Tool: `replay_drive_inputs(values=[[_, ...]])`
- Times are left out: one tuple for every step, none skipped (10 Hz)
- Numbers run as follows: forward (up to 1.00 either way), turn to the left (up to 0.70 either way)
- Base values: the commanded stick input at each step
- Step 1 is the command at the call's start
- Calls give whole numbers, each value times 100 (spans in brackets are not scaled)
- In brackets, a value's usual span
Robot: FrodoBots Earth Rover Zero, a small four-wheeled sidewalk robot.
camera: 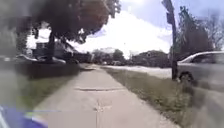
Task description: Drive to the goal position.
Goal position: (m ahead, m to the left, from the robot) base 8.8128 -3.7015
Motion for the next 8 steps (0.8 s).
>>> replay_drive_inputs(values=[[70, 0], [70, 0], [70, 0], [70, 0], [70, 0], [70, 0], [70, 0], [70, 3]])
